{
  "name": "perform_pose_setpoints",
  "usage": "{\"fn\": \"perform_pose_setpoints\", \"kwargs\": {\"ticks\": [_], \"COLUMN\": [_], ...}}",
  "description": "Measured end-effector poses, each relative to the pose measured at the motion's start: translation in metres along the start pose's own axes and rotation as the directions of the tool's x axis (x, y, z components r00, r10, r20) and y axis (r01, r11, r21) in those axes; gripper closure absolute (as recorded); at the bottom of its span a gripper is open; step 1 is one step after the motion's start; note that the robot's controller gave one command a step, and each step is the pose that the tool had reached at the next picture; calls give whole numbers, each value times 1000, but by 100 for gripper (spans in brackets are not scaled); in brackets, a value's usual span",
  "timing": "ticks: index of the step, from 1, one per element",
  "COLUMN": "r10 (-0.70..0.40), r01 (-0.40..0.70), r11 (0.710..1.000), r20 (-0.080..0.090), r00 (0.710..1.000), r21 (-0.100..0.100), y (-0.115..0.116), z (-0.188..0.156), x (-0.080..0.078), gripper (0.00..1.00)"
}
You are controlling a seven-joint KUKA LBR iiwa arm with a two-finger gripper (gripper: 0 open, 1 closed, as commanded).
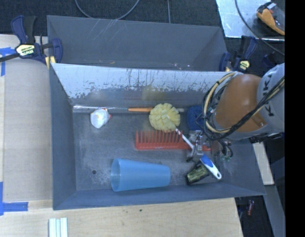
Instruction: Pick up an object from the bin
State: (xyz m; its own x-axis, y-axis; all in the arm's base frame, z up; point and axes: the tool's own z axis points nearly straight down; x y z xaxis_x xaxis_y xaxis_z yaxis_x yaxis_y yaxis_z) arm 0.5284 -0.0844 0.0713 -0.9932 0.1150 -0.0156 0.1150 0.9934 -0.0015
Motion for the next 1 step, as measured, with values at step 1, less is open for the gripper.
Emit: {"fn": "perform_pose_setpoints", "kwargs": {"ticks": [1], "r10": [-19], "r01": [19], "r11": [1000], "r20": [5], "r00": [1000], "r21": [-1], "y": [12], "z": [-5], "x": [-41], "gripper": [100]}}
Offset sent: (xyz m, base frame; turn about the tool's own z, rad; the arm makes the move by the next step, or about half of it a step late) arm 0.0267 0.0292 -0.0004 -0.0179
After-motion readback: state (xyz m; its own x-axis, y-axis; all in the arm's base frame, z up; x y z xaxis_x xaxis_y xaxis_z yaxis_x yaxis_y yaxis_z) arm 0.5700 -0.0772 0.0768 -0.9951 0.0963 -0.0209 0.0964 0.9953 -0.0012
